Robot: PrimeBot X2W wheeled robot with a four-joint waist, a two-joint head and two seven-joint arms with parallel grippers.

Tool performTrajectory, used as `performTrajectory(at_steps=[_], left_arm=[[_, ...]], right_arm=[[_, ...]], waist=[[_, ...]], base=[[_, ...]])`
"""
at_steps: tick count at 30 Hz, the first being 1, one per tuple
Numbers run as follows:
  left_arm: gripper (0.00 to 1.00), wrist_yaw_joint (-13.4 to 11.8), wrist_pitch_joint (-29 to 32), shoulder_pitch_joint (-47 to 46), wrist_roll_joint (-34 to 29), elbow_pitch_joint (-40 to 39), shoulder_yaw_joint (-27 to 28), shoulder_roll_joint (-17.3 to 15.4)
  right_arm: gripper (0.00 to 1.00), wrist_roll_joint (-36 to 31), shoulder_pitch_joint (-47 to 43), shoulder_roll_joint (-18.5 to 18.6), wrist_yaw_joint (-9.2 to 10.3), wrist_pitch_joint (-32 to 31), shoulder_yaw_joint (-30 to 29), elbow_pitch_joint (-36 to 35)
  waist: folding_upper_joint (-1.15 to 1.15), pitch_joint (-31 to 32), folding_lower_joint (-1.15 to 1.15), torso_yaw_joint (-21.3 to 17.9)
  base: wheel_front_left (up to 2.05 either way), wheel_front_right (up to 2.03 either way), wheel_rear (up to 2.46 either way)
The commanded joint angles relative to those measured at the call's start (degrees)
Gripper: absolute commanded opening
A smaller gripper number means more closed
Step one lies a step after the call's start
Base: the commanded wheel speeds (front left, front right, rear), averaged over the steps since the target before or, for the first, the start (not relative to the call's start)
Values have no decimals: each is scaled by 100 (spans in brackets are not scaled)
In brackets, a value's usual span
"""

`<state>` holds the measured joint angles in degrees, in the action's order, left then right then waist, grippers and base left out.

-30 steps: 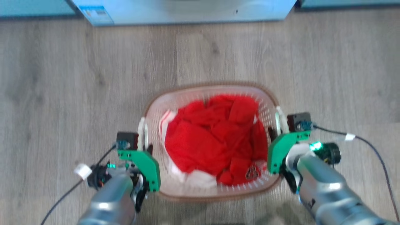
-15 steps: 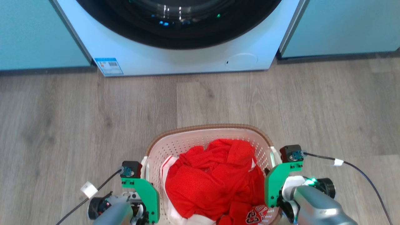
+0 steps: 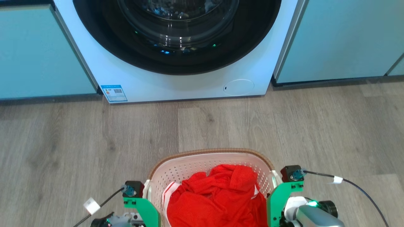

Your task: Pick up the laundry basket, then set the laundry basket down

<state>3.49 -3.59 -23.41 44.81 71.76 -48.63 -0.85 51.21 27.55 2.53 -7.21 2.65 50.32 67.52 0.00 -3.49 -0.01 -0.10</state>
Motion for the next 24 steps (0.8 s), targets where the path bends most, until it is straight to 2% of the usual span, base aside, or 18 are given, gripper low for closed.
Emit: performTrajectory(at_steps=[1, 24], left_arm=[[0, -56, -67, -186, 33, -12, 70, -203], [0, -87, -120, -129, 278, 81, -131, -203]], right_arm=[[0, 34, -27, 34, -28, 7, 181, -53], [0, 620, 2, 34, -28, 69, 761, 64]], waist=[[0, 66, 1, 8], [0, 226, 1, 16]], base=[[0, 0, 0], [0, 0, 0]])
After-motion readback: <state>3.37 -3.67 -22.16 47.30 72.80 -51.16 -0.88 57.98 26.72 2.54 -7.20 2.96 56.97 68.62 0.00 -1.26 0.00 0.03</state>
